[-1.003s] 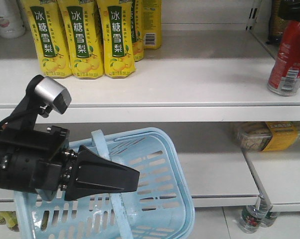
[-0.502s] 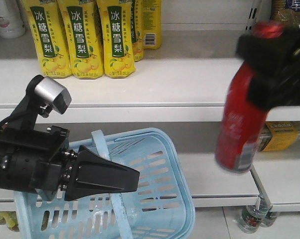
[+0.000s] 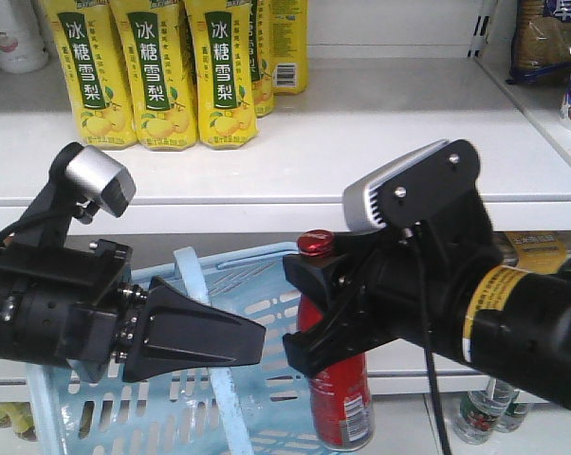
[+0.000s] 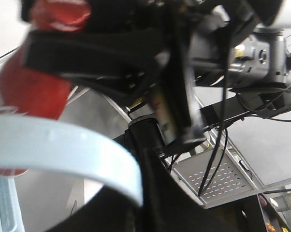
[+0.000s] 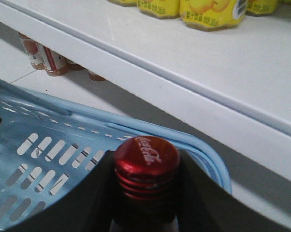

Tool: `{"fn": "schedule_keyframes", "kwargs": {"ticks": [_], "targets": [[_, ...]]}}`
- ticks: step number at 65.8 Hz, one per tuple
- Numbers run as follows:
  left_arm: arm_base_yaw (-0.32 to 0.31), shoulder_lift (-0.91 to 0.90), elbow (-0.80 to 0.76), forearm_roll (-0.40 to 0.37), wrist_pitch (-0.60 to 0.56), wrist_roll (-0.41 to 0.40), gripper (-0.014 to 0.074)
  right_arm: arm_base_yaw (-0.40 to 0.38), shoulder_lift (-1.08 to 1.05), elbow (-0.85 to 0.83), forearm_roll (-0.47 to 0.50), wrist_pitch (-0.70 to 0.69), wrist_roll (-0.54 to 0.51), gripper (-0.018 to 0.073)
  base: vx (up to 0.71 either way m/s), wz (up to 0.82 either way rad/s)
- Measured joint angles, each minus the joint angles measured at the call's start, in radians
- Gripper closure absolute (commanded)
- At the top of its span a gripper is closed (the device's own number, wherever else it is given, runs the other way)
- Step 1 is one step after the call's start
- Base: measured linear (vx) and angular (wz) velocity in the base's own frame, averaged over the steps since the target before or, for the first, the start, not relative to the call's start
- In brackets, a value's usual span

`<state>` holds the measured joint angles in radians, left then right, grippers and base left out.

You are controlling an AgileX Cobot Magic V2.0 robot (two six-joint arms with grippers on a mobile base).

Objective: Place coke in basket with both arms
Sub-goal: 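Lower the bottle into the basket and open the right gripper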

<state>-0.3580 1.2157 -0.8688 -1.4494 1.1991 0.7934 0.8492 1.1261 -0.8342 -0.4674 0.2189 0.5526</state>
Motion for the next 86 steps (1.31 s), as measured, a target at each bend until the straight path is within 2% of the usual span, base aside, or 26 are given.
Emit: {"fn": "schedule_keyframes", "kwargs": {"ticks": [12,20,26,38,46,61,66,74,86], "targets": [[0.000,0.000,0.000,0.013,-0.006,0.000,0.0603,0.000,0.061,0.000,0.000,-0.036,0.016,0.0554,0.00,0.00],[0.000,0.000,0.000,0.027,-0.021,0.000,0.0603,0.000,0.078,0.000,-0.002,-0.044,0.019,0.0513,0.00,0.00],[0.000,0.000,0.000,0.033,-0.025,0.000,0.0603,0.000,0.081,0.000,-0.002,-0.045,0.020,0.0454,0.00,0.00],[0.000,0.000,0.000,0.033,-0.025,0.000,0.0603,0.000,0.081,0.000,-0.003,-0.045,0.020,0.0265,0.00,0.00],[0.000,0.000,0.000,0.033,-0.024,0.000,0.0603,0.000,0.081,0.000,-0.003,-0.057,0.020,0.0201,0.00,0.00],[0.000,0.001,0.007,0.038,-0.020,-0.007,0.0603,0.000,0.081,0.000,-0.006,-0.068,0.020,0.0199,0.00,0.00],[0.000,0.002,0.010,0.067,-0.026,-0.008,0.0603,0.000,0.081,0.000,-0.008,-0.067,0.020,0.0199,0.00,0.00],[0.000,0.002,0.010,0.051,-0.020,-0.007,0.0603,0.000,0.081,0.000,-0.022,-0.067,0.020,0.0202,0.00,0.00],[-0.001,0.002,0.010,0.039,0.008,-0.011,0.0603,0.000,0.041,0.000,-0.073,0.014,0.020,0.0284,0.00,0.00]]}}
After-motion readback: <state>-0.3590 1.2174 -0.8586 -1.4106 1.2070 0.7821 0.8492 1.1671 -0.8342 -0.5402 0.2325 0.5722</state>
